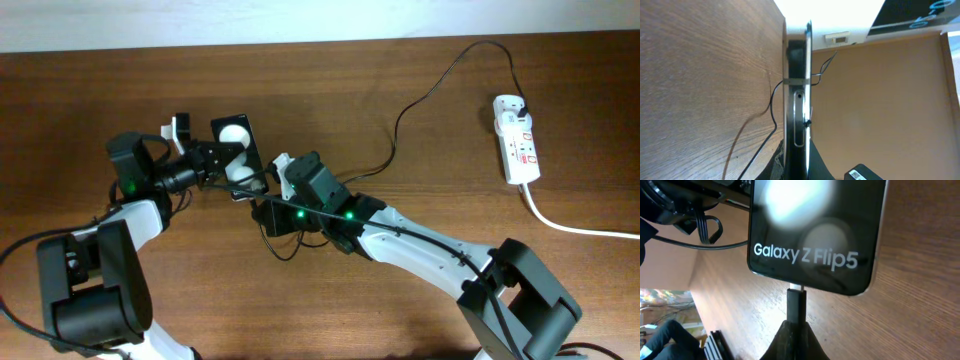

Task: Plug charger to phone and switch on socket
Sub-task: 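Push the plug up into the phone's bottom port with the right gripper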

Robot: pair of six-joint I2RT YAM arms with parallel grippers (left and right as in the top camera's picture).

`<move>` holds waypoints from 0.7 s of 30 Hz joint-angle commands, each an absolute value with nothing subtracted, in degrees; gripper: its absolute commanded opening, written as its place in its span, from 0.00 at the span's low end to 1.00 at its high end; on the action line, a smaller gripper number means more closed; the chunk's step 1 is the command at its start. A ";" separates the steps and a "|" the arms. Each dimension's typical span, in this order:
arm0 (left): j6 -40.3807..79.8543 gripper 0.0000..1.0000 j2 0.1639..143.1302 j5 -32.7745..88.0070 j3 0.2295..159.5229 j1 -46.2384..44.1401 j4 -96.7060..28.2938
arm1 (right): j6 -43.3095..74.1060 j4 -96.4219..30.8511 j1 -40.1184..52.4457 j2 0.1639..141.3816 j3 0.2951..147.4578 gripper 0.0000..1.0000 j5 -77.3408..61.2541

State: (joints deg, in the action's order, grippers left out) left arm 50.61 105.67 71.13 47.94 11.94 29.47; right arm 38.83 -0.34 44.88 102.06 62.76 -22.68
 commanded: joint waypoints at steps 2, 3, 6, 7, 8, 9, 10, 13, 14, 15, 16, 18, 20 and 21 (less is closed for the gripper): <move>50.54 0.00 105.97 76.14 47.83 10.11 29.58 | 38.61 2.02 44.42 101.65 63.26 0.04 -15.59; 50.54 0.00 105.95 76.14 47.83 10.11 29.58 | 38.30 3.03 44.58 101.71 63.26 0.04 -15.55; 50.54 0.00 105.97 76.14 47.83 10.11 29.58 | 37.98 5.39 44.62 101.73 63.26 0.04 -15.55; 50.54 0.00 105.95 76.14 47.83 10.11 29.58 | 37.98 5.74 44.60 101.73 63.26 0.04 -15.33; 50.54 0.00 105.95 76.14 47.83 10.11 29.58 | 38.00 6.07 44.60 101.73 63.26 0.04 -14.98; 50.54 0.00 105.95 76.14 47.83 10.11 29.58 | 37.98 6.28 44.60 101.73 63.26 0.04 -14.68; 50.54 0.00 105.95 76.14 47.83 10.11 29.58 | 37.98 6.72 44.60 101.73 63.26 0.04 -14.63; 50.54 0.00 105.97 76.14 47.83 10.11 29.58 | 37.98 7.42 44.60 101.73 63.26 0.04 -14.52; 50.52 0.00 105.95 76.14 47.83 10.11 29.58 | 37.98 7.81 44.60 101.73 63.26 0.04 -14.52; 50.54 0.00 105.95 76.14 47.83 10.11 29.58 | 37.98 8.05 44.60 101.73 63.26 0.04 -14.50; 50.52 0.00 105.95 76.14 47.83 10.11 29.58 | 37.98 8.36 44.60 101.73 63.26 0.04 -14.50; 50.52 0.00 105.95 76.14 47.83 10.11 29.58 | 37.98 8.45 44.56 101.73 63.26 0.04 -14.50; 50.52 0.00 105.95 76.14 47.83 10.11 29.58 | 37.95 9.21 44.53 101.73 63.29 0.04 -14.50; 50.52 0.00 105.95 76.16 47.83 10.11 29.58 | 37.95 9.63 44.56 101.73 63.29 0.04 -14.50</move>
